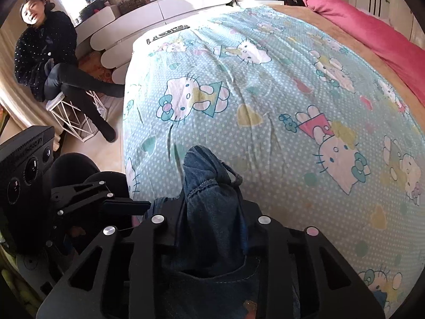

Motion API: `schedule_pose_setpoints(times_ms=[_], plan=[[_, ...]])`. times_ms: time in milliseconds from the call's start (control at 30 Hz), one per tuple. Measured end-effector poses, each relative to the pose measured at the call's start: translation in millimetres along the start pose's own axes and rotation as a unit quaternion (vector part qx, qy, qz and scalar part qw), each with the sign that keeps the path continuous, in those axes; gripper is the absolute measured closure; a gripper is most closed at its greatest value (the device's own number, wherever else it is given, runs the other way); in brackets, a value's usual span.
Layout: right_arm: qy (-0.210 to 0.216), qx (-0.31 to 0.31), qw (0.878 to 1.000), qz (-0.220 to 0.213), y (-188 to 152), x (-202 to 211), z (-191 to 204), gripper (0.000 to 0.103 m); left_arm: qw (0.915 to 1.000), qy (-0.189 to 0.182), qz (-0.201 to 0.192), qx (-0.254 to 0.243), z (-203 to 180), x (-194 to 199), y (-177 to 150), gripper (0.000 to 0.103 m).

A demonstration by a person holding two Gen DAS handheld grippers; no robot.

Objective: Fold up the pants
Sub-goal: 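Grasp the pants waistband end with the right tool and lift it, then fold the lifted waistband end over the pants with the right tool and release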

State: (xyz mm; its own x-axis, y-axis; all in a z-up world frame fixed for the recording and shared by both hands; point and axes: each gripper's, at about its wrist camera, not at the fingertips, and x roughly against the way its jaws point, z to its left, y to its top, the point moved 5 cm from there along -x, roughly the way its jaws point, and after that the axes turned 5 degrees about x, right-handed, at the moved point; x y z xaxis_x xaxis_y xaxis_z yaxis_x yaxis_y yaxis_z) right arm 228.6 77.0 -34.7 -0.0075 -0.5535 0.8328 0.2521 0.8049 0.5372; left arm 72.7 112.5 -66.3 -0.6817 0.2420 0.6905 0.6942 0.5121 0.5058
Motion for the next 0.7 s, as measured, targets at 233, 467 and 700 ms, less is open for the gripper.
schedule_pose_setpoints(times_ms=[233, 467, 700], plan=[[-0.001, -0.008, 0.999, -0.053, -14.1, 53.8, -10.1, 0.076, 0.9998, -0.018, 0.0, -0.003, -21.0, -4.8, 1.8, 0.01], [-0.011, -0.028, 0.995, -0.09, -39.0, 93.7, -31.0, 0.077, 0.9973, -0.067, 0.028, -0.007, -57.5, -27.8, 0.6, 0.01], [-0.019, -0.045, 0.992, -0.119, -66.9, 125.2, -47.2, 0.077, 0.9944, -0.09, 0.048, -0.028, -95.3, -47.4, -0.5, 0.01]])
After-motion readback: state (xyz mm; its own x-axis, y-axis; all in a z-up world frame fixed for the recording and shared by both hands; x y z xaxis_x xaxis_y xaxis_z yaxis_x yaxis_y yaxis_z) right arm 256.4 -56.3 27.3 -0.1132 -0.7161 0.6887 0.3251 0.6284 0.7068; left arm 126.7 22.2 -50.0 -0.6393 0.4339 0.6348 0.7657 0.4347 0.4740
